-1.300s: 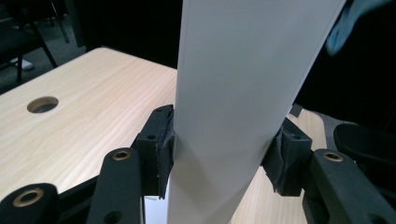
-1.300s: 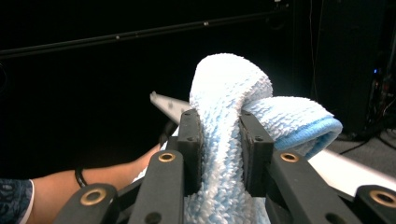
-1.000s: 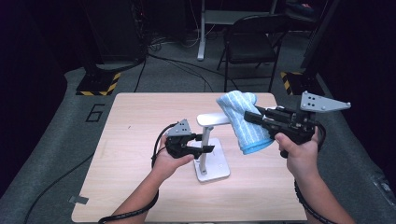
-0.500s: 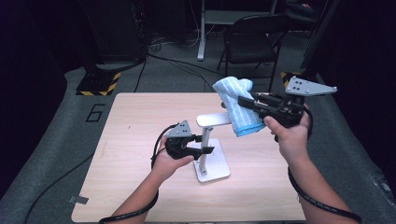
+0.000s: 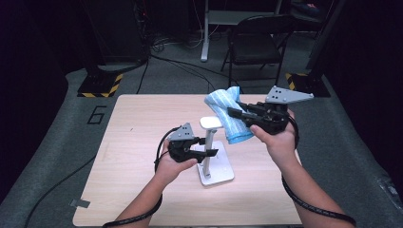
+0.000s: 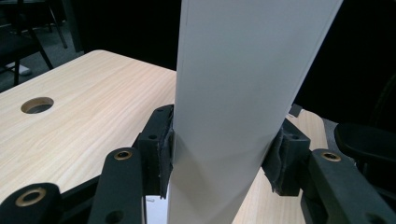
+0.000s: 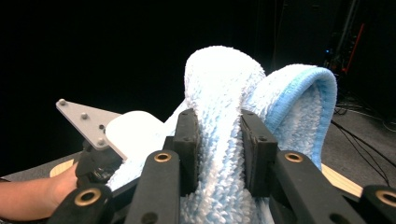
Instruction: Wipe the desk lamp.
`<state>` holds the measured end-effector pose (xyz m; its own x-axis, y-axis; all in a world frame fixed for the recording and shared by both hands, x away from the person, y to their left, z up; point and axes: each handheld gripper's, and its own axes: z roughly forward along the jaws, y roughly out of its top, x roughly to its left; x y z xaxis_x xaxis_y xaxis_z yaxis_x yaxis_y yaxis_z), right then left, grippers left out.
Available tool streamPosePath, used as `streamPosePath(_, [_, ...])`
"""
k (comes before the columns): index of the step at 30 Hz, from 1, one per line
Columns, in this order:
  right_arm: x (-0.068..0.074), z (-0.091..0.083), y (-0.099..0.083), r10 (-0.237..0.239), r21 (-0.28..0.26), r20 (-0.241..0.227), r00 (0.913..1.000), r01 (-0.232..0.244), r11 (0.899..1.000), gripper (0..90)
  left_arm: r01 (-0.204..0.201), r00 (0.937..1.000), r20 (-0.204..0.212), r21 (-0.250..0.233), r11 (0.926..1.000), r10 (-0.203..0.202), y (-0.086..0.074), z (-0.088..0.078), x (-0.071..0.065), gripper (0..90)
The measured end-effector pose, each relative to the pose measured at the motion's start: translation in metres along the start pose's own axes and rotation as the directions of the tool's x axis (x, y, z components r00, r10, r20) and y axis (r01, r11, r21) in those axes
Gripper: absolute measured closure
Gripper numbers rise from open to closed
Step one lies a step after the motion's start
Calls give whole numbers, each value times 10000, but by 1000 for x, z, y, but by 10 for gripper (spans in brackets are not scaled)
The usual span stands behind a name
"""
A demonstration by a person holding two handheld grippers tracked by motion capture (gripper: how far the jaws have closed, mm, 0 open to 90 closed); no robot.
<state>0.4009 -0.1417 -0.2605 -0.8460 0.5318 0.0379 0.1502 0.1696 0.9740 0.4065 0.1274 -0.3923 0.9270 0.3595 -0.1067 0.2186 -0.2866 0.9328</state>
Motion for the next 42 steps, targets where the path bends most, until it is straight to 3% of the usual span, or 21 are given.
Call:
streamPosePath(4, [7,8,4,84,95,-131,9999,-83,9999,710,-29,10000,-4,54,10000,29,1,1,0,500])
streamPosePath(12, [29,27,13,-184,111,-557,9983,191,9998,708,-26,9999,-166,41,10000,27,1,2,0,500])
streamPosePath(16, [41,36,17,-535,188,-633,9966,548,9983,707,98,9996,-256,-46,9999,-99,1,2,-2,500])
streamPosePath(17, [46,39,18,-855,211,-510,9950,866,9960,706,78,9997,-252,-71,9999,-80,1,2,-1,501])
streamPosePath(19, [47,39,19,-1000,310,-433,9940,1013,9944,707,84,9995,-295,-107,9999,-87,0,1,-2,501])
streamPosePath(24, [37,32,13,-943,246,-212,9953,948,9952,709,-68,9997,-251,27,10000,69,0,1,-2,505])
streamPosePath(25, [33,29,12,-897,282,-109,9959,900,9955,709,83,9998,-176,61,9999,-82,0,1,-3,505])
streamPosePath(31, [5,4,-2,-422,404,769,9961,392,9984,709,-42,9999,-114,143,9999,43,0,0,-1,506])
streamPosePath(42, [-30,-39,-24,-28,422,1989,9800,-57,9991,708,-80,9999,-87,67,9999,80,-1,-1,0,505])
